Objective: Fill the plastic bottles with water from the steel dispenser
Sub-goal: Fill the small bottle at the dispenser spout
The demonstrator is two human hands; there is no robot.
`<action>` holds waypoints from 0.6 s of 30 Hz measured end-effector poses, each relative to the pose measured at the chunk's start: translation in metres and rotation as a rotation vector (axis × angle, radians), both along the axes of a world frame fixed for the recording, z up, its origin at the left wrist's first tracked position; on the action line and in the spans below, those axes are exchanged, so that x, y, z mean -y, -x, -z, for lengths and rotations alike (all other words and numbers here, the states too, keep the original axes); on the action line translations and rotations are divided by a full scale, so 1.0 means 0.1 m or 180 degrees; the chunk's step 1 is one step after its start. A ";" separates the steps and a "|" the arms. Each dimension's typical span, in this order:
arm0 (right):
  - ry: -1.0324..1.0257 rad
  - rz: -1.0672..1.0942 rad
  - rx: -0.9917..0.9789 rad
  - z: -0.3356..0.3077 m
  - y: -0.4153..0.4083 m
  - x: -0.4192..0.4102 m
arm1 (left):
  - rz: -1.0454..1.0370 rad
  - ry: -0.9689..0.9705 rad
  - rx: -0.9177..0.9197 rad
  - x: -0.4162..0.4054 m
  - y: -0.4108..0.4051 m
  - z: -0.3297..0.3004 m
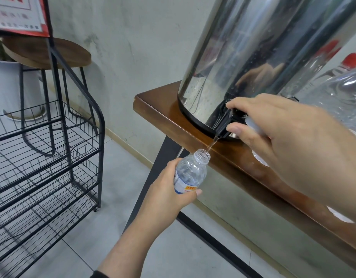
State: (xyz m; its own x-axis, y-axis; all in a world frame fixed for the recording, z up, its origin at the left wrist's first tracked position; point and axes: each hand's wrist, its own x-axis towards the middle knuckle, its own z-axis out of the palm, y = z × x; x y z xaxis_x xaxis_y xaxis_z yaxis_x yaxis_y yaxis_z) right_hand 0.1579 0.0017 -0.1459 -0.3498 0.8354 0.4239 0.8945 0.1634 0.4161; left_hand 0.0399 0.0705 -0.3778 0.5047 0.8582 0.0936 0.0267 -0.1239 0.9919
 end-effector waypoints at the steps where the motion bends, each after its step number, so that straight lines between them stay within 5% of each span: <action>1: 0.0001 -0.0005 -0.0015 0.00 0.00 0.00 | 0.0004 0.0008 0.0007 0.00 0.00 0.00; 18: -0.0029 -0.0020 -0.0129 -0.03 -0.01 0.00 | 0.0009 0.0022 -0.0026 0.00 0.00 0.00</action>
